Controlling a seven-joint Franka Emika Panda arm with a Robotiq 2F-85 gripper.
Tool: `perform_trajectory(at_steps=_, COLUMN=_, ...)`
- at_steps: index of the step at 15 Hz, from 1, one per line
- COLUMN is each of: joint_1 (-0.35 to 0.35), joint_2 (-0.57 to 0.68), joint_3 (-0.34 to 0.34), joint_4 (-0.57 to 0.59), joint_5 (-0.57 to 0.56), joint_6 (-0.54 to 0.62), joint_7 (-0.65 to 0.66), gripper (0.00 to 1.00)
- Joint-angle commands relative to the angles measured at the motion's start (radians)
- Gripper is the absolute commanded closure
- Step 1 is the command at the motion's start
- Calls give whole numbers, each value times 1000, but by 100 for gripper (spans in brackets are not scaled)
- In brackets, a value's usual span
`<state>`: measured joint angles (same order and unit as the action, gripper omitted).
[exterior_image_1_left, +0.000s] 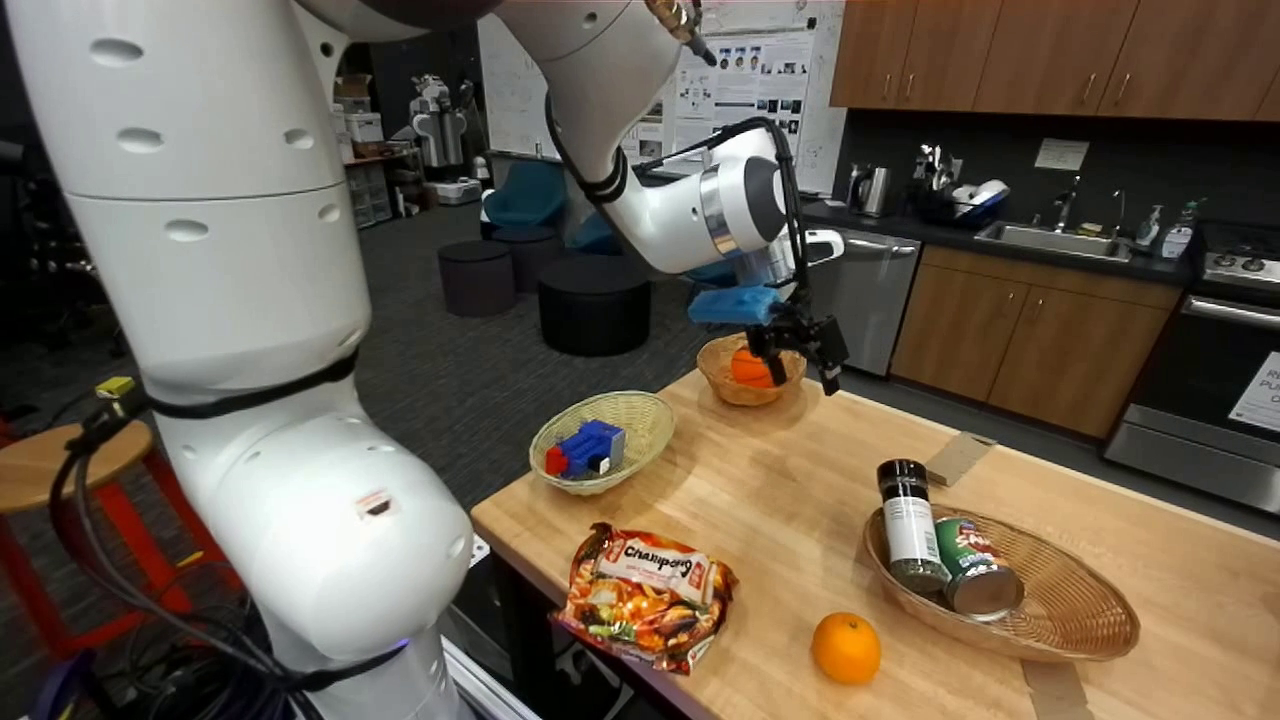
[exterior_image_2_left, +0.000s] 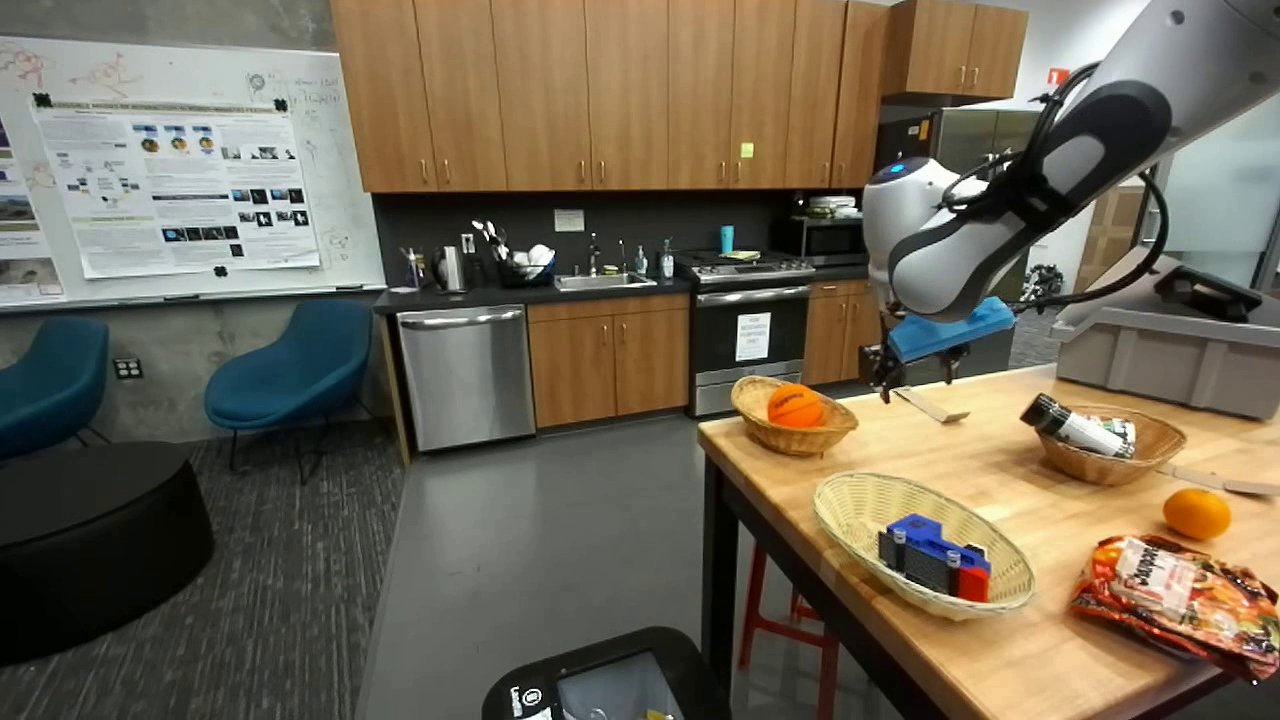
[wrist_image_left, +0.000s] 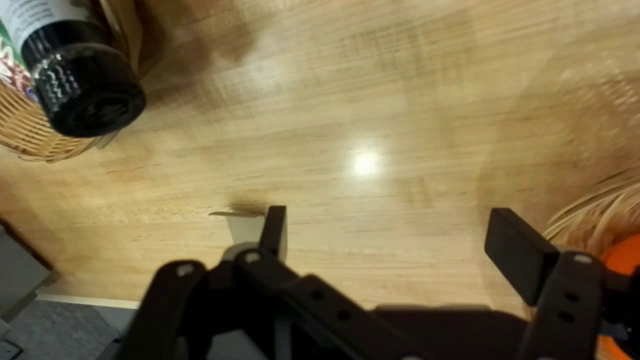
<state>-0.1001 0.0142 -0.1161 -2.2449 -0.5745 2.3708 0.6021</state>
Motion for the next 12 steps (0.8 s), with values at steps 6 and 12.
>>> perform_trajectory(at_steps=6, joint_1=26, joint_2=-104, joint_3=55, joint_4=-106, joint_5=59, joint_6=-141, joint_7=-82, gripper=0)
perform_trajectory(at_steps=12, joint_1=17, joint_2=-62, joint_3=56, joint_4=-82, joint_5=44, joint_6=-123, joint_7=-63, gripper=0)
